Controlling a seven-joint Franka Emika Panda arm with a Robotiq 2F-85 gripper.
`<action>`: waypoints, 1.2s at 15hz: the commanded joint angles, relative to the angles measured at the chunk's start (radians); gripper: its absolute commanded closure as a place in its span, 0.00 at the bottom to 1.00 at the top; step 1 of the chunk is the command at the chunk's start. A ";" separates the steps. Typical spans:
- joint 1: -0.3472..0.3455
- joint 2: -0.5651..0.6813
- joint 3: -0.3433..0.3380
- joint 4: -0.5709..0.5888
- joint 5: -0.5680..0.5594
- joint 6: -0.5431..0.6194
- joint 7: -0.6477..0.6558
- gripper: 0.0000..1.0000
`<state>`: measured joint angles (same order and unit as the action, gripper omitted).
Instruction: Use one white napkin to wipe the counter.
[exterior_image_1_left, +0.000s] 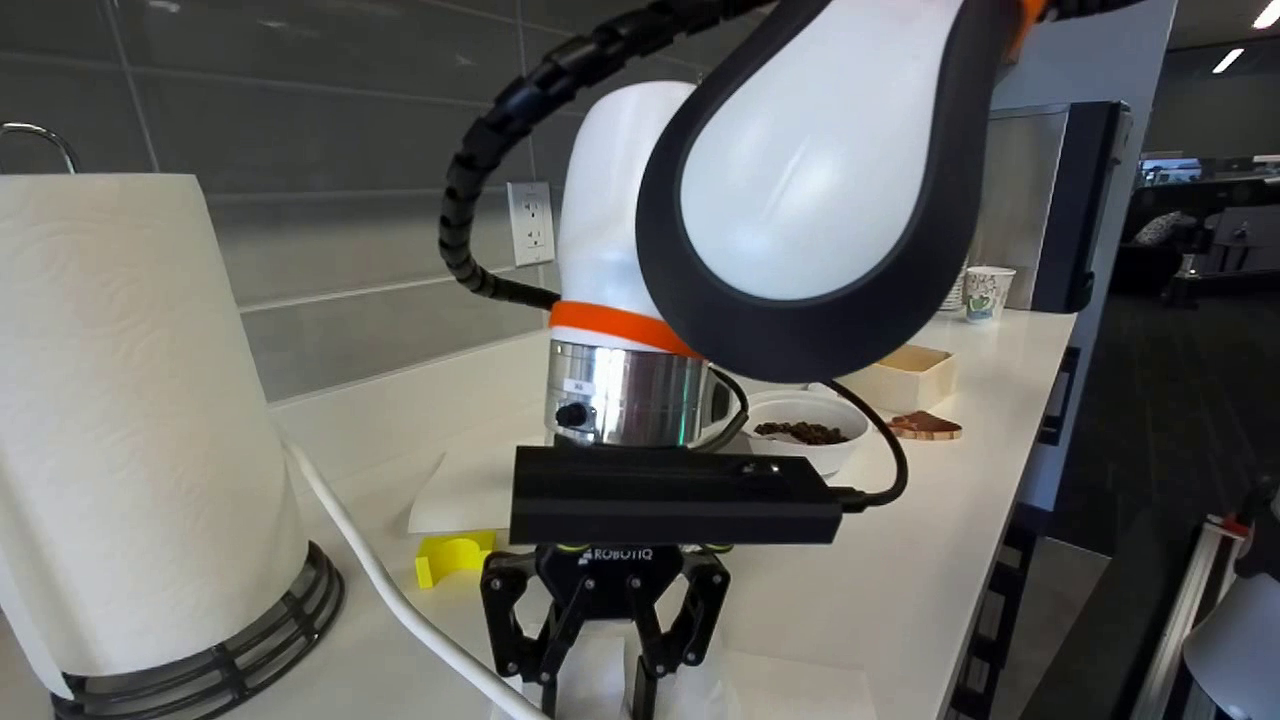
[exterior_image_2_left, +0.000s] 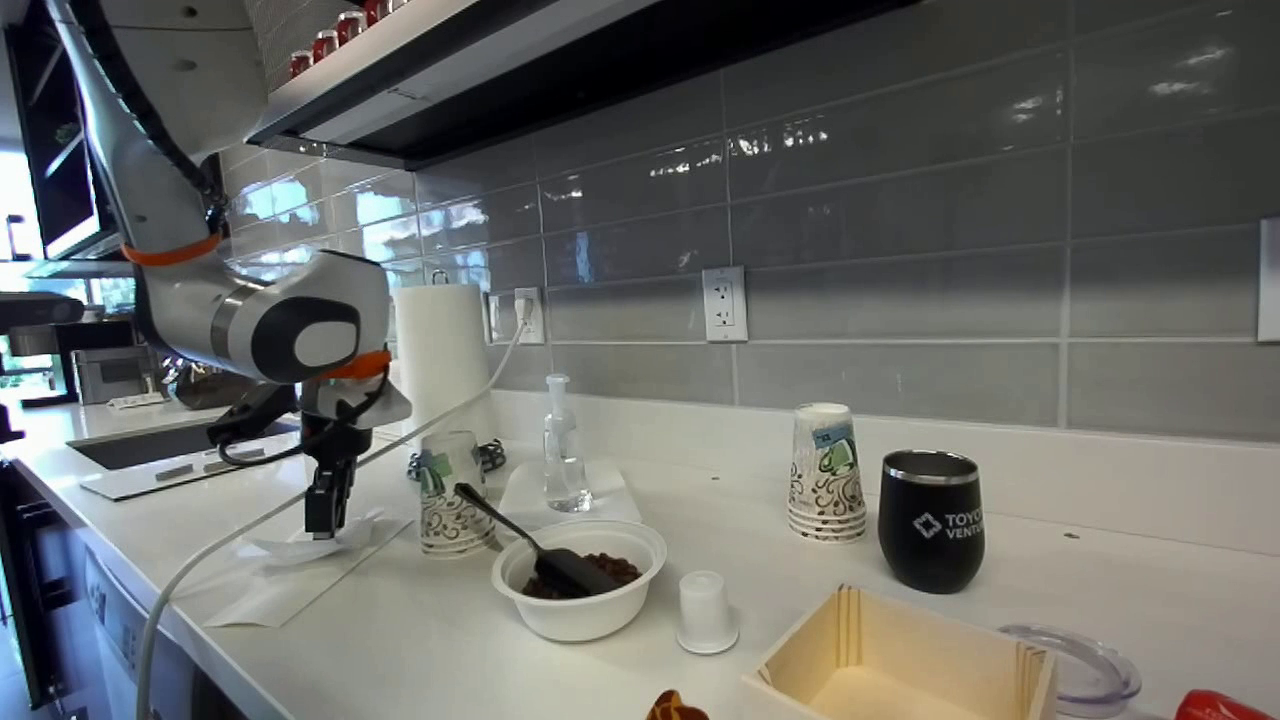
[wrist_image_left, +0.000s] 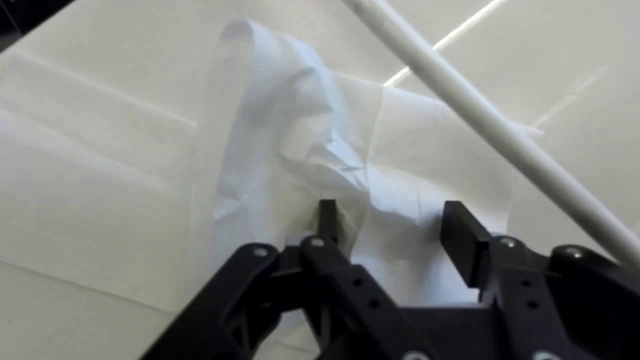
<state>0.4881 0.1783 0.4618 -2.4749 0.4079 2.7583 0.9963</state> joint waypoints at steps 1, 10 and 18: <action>0.028 0.006 -0.024 -0.006 -0.052 0.041 0.074 0.74; 0.024 -0.033 -0.019 0.009 -0.073 0.074 0.082 1.00; 0.009 -0.238 -0.008 -0.031 -0.081 -0.015 0.084 1.00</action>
<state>0.5062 0.0406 0.4430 -2.4668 0.3284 2.8032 1.0667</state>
